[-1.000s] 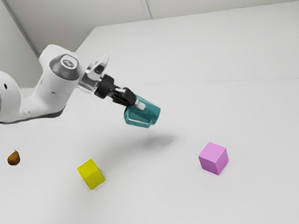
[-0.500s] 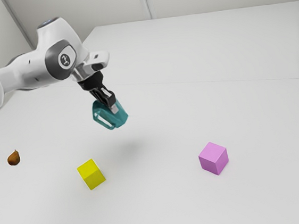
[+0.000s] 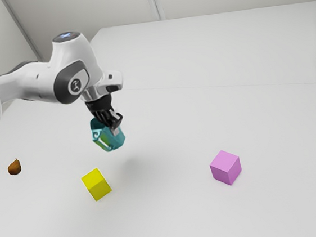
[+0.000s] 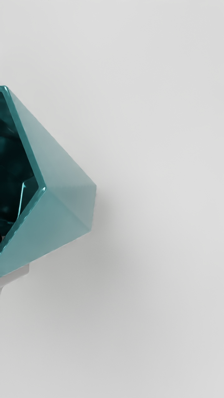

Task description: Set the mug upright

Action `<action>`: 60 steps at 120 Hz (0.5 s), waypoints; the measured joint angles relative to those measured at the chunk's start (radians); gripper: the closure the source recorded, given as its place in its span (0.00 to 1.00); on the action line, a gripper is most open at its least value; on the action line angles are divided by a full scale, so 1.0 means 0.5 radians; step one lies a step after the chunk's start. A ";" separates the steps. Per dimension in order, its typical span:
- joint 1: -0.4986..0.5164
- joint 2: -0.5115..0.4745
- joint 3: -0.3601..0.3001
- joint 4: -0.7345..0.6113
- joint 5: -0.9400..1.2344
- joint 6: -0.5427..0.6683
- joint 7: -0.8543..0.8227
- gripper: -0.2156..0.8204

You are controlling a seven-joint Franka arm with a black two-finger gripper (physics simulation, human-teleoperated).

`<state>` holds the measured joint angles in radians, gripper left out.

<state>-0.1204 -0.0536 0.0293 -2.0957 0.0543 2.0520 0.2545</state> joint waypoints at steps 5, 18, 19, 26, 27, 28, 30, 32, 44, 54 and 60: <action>0.018 -0.011 -0.001 -0.030 0.016 0.019 -0.039 0.97; 0.055 -0.031 -0.003 -0.110 0.049 0.078 -0.134 0.97; 0.056 -0.031 -0.003 -0.115 0.051 0.083 -0.140 0.97; 0.054 -0.033 -0.003 -0.150 0.065 0.117 -0.185 0.97; 0.053 -0.033 -0.003 -0.155 0.066 0.122 -0.191 0.97; 0.052 -0.033 -0.003 -0.160 0.068 0.128 -0.197 0.97; 0.049 -0.033 -0.002 -0.168 0.070 0.138 -0.209 0.97; 0.047 -0.034 -0.002 -0.176 0.073 0.147 -0.221 0.97; 0.035 -0.034 -0.002 -0.217 0.083 0.204 -0.285 0.97; 0.034 -0.034 -0.002 -0.244 0.094 0.249 -0.332 0.97; 0.036 -0.032 -0.002 -0.267 0.099 0.281 -0.358 0.97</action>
<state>-0.1024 -0.0698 0.0281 -2.2291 0.1039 2.1924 0.0755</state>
